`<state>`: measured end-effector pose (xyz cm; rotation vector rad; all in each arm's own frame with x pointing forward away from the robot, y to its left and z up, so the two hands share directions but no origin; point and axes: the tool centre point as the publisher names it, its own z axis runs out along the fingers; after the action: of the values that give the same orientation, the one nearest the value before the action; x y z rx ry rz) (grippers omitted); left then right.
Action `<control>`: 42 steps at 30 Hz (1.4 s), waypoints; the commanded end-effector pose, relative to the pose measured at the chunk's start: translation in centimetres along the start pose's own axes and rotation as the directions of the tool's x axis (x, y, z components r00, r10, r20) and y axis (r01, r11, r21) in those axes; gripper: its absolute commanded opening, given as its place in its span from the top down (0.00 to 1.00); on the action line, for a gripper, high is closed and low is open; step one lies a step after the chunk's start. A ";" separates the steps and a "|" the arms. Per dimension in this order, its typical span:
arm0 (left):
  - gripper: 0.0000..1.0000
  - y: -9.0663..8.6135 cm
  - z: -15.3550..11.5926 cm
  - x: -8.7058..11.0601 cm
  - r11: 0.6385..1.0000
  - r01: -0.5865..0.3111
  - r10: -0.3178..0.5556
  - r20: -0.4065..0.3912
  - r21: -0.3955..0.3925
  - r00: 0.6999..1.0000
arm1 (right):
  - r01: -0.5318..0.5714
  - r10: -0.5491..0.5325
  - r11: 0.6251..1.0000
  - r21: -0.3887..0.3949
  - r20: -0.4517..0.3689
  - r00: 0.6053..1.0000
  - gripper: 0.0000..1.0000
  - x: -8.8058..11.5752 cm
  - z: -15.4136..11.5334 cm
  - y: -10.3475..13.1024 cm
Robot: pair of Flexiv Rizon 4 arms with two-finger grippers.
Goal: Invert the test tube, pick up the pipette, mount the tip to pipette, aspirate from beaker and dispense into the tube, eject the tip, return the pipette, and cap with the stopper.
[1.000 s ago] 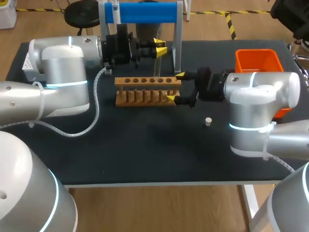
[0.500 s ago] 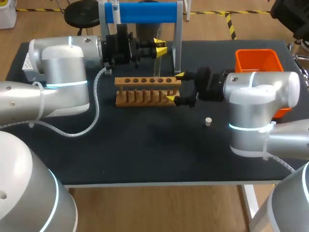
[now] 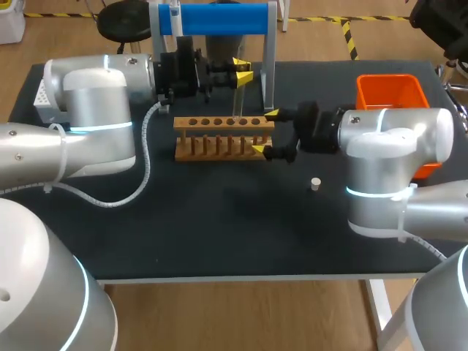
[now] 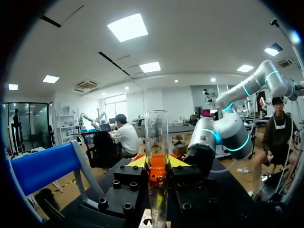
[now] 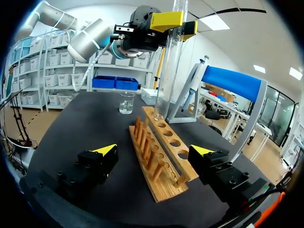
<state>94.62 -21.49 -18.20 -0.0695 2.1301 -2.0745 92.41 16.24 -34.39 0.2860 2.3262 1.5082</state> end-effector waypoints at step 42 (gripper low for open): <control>1.00 1.2 -0.5 -3.5 0.994 0.097 -0.100 0.056 0.052 0.993 | 0.000 0.000 1.000 0.002 0.002 1.000 0.00 0.1 0.0 0.0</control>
<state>98.28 -20.65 -18.79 -0.2319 2.0912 -2.1431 92.41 16.25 -34.38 0.2861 2.3267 1.5077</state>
